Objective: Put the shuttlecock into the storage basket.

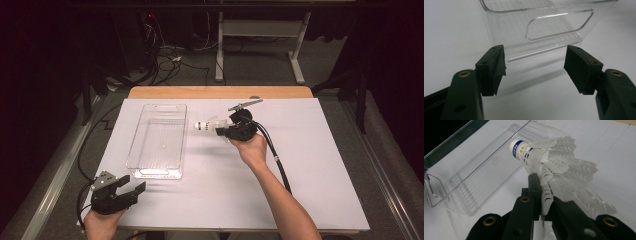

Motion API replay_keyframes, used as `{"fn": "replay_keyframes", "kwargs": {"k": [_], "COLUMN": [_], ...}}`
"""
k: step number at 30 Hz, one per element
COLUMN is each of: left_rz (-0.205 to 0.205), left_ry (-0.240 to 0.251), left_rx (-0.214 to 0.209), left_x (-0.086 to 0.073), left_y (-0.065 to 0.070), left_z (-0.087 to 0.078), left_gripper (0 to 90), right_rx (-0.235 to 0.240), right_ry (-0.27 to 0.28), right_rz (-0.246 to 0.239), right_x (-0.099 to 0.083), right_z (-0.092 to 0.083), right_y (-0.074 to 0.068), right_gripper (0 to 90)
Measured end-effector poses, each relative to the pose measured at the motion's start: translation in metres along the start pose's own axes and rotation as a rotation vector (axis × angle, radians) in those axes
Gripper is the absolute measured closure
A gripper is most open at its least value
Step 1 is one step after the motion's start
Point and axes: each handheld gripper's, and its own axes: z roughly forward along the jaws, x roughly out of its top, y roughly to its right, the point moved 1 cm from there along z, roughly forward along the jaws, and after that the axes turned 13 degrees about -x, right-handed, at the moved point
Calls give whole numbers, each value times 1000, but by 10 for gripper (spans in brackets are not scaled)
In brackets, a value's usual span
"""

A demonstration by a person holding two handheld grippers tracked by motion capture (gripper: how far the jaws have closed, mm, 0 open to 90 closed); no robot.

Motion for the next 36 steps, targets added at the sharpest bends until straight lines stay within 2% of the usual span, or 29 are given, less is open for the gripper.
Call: {"fn": "replay_keyframes", "kwargs": {"k": [16,21,23,26,32,36], "left_rz": [15,14,22,15,16,12], "left_ry": [-16,-20,-8,-24,-26,-29], "left_rx": [-3,-2,4,-5,1,-1], "left_x": [0,0,-1,-1,0,0], "left_y": [1,2,3,1,1,0], "left_z": [2,2,1,3,4,5], "left_gripper": [341,341,343,342,342,342], "right_rx": [29,39,57,65,71,75], "right_ry": [10,-1,10,11,6,3], "right_rz": [-33,-39,-48,-64,-76,-79], "right_x": [24,37,43,47,58,59], "right_z": [11,20,24,27,33,38], "right_y": [-20,-27,-36,-44,-52,-53], "right_gripper": [893,893,893,893,893,893]}}
